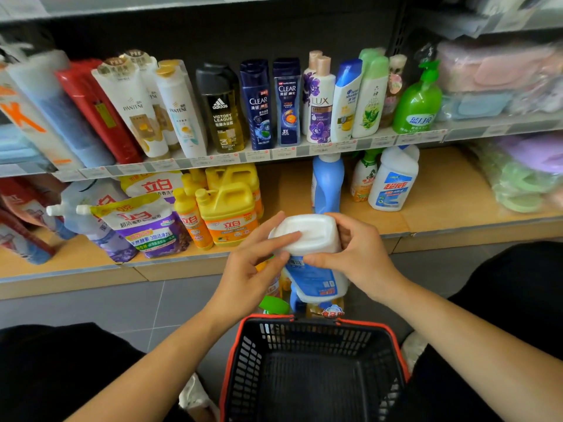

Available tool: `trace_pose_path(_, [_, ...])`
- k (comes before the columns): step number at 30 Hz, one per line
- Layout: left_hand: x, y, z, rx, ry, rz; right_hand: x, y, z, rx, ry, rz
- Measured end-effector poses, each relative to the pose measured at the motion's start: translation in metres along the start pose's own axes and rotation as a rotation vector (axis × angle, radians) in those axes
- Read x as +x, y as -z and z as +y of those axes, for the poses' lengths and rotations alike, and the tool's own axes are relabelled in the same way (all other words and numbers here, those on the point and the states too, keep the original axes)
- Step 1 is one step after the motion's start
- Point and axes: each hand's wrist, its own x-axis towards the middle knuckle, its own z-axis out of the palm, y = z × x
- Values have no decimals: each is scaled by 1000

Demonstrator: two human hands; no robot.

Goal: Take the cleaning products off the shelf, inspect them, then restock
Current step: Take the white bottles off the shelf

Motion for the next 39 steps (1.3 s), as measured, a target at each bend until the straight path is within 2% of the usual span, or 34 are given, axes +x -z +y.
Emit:
trace_pose_path(3, [1, -4, -5, -70, 17, 73, 4, 6, 1, 44, -26, 31])
trace_pose_path(5, [3, -5, -12, -110, 120, 74, 6, 12, 1, 89, -45, 56])
trace_pose_path(8, [5, -8, -30, -37, 299, -74, 9, 18, 0, 197, -58, 110])
trace_pose_path(11, [-3, -18, -53, 26, 354, -227, 12, 25, -2, 295, -72, 173])
trace_pose_path(15, [-4, -23, -70, -125, 510, -202, 16, 37, -3, 364, -117, 261])
trace_pose_path(19, [0, -23, -77, -229, 592, -281, 18, 49, 2, 423, -204, 339])
trace_pose_path(21, [2, -26, -79, -305, 601, -263, 19, 57, 7, 463, -246, 370])
trace_pose_path(24, [9, -29, -81, -455, 641, -125, 19, 77, 14, 481, -298, 355])
trace_pose_path(27, [22, -17, -78, -477, 591, -16, 14, 102, 24, 344, -368, 232])
trace_pose_path(31, [44, 4, -60, -267, 396, 100, 4, 126, 43, 91, -477, 62])
trace_pose_path(35, [61, 6, -33, -130, 183, 104, -5, 123, 65, -66, -552, -73])
trace_pose_path(39, [71, 0, -18, 146, 25, 73, -7, 115, 84, -78, -670, -61])
